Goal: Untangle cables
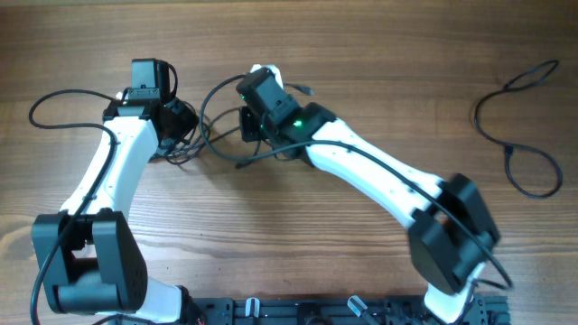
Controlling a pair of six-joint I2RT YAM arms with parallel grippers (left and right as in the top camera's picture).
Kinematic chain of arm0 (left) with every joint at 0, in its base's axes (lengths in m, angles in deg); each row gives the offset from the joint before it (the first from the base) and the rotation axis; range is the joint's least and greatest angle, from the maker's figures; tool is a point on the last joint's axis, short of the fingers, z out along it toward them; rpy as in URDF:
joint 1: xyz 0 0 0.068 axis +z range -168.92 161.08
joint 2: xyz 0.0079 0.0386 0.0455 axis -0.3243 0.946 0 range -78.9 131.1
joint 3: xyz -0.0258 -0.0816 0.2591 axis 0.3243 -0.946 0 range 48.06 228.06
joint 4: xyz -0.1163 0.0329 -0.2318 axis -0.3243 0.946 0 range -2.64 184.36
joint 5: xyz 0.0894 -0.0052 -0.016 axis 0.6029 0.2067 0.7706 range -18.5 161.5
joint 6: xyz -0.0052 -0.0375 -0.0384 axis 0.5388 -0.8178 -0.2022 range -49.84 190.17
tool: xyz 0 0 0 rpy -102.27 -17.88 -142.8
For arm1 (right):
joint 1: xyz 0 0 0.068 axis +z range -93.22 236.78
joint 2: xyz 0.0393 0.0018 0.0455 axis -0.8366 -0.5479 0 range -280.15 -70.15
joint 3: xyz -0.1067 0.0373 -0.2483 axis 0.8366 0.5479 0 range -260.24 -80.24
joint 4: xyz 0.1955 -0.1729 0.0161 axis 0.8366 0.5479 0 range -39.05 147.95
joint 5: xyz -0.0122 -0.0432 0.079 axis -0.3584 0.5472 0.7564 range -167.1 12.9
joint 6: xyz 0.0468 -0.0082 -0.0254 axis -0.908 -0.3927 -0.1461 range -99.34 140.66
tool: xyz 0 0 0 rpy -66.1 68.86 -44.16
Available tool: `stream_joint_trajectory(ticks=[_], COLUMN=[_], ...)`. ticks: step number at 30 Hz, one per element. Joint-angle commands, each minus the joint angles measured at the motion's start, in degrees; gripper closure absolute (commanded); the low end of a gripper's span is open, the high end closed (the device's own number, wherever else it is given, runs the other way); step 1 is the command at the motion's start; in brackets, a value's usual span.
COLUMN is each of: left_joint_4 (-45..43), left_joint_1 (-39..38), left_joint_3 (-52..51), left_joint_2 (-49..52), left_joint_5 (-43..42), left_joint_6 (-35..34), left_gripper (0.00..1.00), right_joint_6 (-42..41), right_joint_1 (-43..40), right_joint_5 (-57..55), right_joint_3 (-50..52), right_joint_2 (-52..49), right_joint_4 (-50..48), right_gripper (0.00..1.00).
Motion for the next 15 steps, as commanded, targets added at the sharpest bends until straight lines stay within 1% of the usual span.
stream_joint_trajectory(ticks=[1, 5, 9, 11, 15], left_joint_4=[-0.2, -1.27, -1.46, -1.49, -1.49], left_joint_1=[-0.26, -0.26, -0.26, -0.26, -0.26], left_joint_3=[-0.66, -0.66, -0.66, -0.66, -0.66], left_joint_2=[0.76, 0.76, 0.76, 0.76, 0.76], left_joint_5=[-4.35, -9.38, -10.08, -10.05, -10.05], left_joint_6=[-0.31, 1.88, 2.01, 2.01, 2.01], left_gripper=[0.46, 0.44, 0.39, 0.37, 0.34], right_joint_6=[17.09, 21.51, 21.59, 21.75, 24.7], right_joint_1=[0.22, -0.33, -1.46, -2.56, -6.05], right_joint_5=[16.48, 26.84, 27.67, 30.03, 45.57], right_joint_3=[-0.15, -0.15, -0.15, -0.15, -0.15], right_joint_2=[1.33, 1.33, 1.33, 1.33, 1.33], right_joint_4=[-0.37, -0.79, -0.85, -0.5, -1.09], right_gripper=[0.96, 0.96, 0.96, 0.96, 0.96])
